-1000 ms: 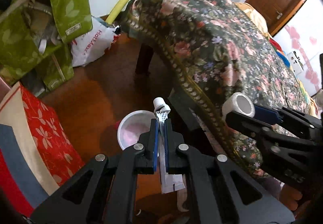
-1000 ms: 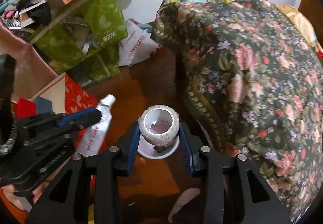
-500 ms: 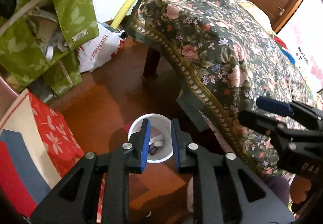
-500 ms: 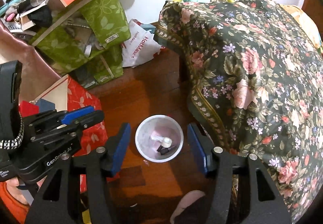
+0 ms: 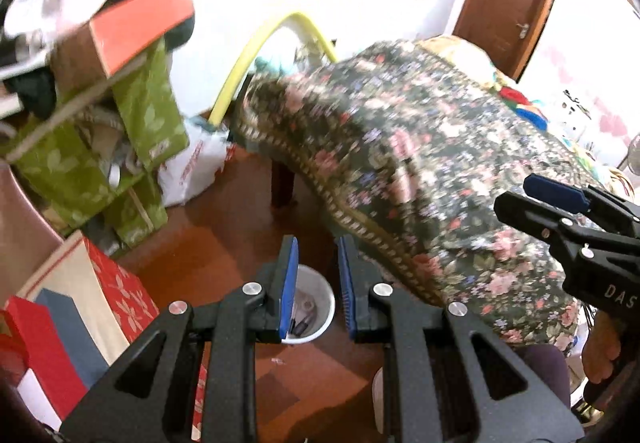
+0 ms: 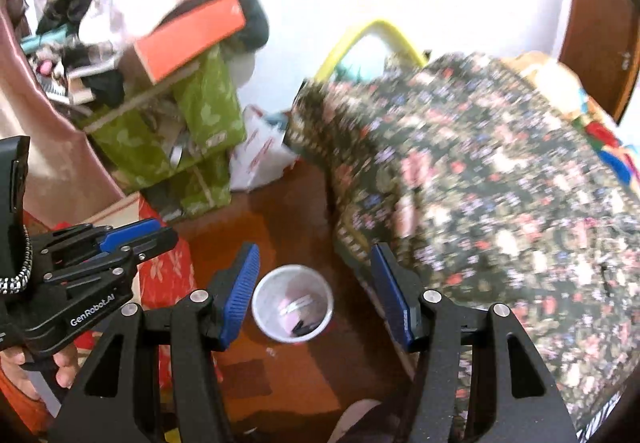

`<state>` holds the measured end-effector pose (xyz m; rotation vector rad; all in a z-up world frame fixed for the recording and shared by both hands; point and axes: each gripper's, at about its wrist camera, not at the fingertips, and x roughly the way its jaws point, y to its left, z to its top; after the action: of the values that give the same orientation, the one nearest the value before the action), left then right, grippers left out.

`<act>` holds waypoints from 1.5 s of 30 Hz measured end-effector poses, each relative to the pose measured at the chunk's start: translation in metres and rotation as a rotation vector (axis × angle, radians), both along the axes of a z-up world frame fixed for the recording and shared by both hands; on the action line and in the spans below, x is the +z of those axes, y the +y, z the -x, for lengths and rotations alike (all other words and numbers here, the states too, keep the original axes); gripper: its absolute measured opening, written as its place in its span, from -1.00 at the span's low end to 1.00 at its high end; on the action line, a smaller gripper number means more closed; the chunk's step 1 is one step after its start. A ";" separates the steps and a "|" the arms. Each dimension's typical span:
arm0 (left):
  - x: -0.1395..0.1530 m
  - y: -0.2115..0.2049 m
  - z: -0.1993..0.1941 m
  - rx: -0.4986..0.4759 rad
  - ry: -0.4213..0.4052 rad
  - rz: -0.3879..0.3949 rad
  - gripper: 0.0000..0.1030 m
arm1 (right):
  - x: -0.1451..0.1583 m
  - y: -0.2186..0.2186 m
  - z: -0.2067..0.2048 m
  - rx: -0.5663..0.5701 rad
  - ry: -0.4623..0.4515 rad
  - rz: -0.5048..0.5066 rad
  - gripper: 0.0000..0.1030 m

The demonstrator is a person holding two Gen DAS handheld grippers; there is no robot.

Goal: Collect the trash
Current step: 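Open the left tool while the right tool opens, dropping both items into the bin, then bring both open tools back over the quilt toward the earphones and black plate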

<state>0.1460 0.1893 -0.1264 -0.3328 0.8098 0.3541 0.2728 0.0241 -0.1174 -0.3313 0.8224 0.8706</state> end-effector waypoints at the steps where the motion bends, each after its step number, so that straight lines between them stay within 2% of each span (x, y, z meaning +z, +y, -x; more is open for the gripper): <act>1: 0.007 -0.007 0.001 -0.010 -0.012 -0.013 -0.65 | 0.007 -0.008 0.002 -0.010 -0.022 -0.014 0.05; 7: 0.049 -0.060 -0.005 -0.085 -0.081 -0.085 -0.65 | 0.048 -0.062 0.010 -0.080 -0.152 -0.093 0.05; 10: 0.067 -0.088 -0.014 -0.136 -0.119 -0.073 -0.65 | 0.059 -0.085 0.009 -0.111 -0.178 -0.120 0.05; 16: 0.092 -0.140 -0.037 -0.204 -0.173 -0.102 -0.64 | 0.082 -0.146 0.000 -0.214 -0.220 -0.165 0.05; 17: 0.094 -0.148 -0.042 -0.219 -0.178 -0.103 -0.51 | 0.084 -0.155 -0.002 -0.230 -0.225 -0.169 0.05; 18: 0.095 -0.156 -0.046 -0.232 -0.181 -0.101 -0.25 | 0.088 -0.167 -0.005 -0.253 -0.235 -0.175 0.06; 20: 0.098 -0.173 -0.057 -0.249 -0.198 -0.101 0.07 | 0.093 -0.188 -0.009 -0.296 -0.260 -0.175 0.14; 22: 0.101 -0.189 -0.066 -0.261 -0.217 -0.117 0.17 | 0.097 -0.206 -0.013 -0.336 -0.287 -0.175 0.39; 25: 0.100 -0.214 -0.087 -0.300 -0.214 -0.135 0.29 | 0.102 -0.238 -0.021 -0.410 -0.344 -0.157 0.52; 27: 0.097 -0.230 -0.102 -0.326 -0.213 -0.124 0.39 | 0.101 -0.253 -0.027 -0.439 -0.345 -0.144 0.57; 30: 0.091 -0.249 -0.123 -0.352 -0.208 -0.116 0.44 | 0.091 -0.281 -0.044 -0.494 -0.296 -0.144 0.73; 37: 0.068 -0.286 -0.173 -0.413 -0.192 -0.066 0.49 | 0.059 -0.328 -0.082 -0.581 -0.232 -0.100 0.73; 40: 0.056 -0.299 -0.195 -0.438 -0.173 -0.062 0.50 | 0.039 -0.343 -0.101 -0.621 -0.212 -0.034 0.73; 45: 0.026 -0.314 -0.236 -0.475 -0.121 -0.045 0.50 | 0.010 -0.364 -0.132 -0.628 -0.142 0.009 0.73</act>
<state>0.3818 -0.1248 -0.1001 -0.1107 0.7346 -0.0917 0.4044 -0.3401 -0.1070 -0.1236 0.7358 0.2530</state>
